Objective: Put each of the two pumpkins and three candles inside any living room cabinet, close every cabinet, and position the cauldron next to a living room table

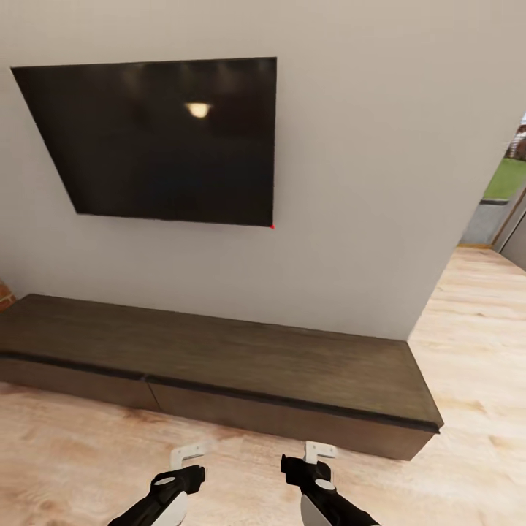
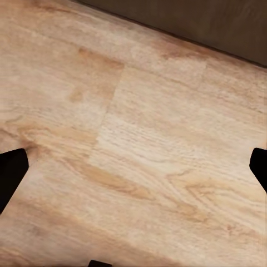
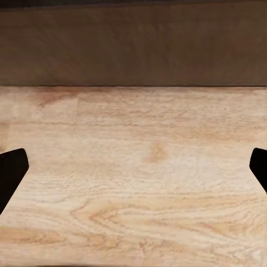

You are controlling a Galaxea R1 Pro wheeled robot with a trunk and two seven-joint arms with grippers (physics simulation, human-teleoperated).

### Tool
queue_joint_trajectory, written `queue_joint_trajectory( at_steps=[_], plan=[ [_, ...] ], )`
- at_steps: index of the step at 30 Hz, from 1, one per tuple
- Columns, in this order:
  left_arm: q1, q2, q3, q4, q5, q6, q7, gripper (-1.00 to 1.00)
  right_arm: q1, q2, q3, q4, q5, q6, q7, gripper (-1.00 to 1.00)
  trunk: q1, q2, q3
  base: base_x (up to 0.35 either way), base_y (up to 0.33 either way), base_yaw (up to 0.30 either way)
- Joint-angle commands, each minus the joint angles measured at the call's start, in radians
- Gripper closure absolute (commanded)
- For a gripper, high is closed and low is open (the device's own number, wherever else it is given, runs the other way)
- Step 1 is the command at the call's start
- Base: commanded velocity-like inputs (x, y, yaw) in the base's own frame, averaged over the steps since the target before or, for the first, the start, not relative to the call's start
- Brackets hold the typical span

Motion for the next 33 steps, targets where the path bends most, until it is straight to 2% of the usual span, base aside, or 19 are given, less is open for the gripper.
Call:
queue_joint_trajectory(
  at_steps=[1,33],
  plan=[
    [-0.001,0.001,-0.008,-0.002,0.005,0.003,0.009,-1.00,-0.001,0.000,0.008,0.001,-0.011,-0.005,-0.005,-1.00,0.000,-0.001,-0.001,0.000,0.000,0.290],
    [-0.001,0.002,-0.008,-0.002,0.005,0.002,0.009,-1.00,-0.001,0.000,0.008,0.002,-0.009,-0.007,-0.005,-1.00,0.000,-0.001,-0.001,0.000,0.000,0.291]
  ],
)
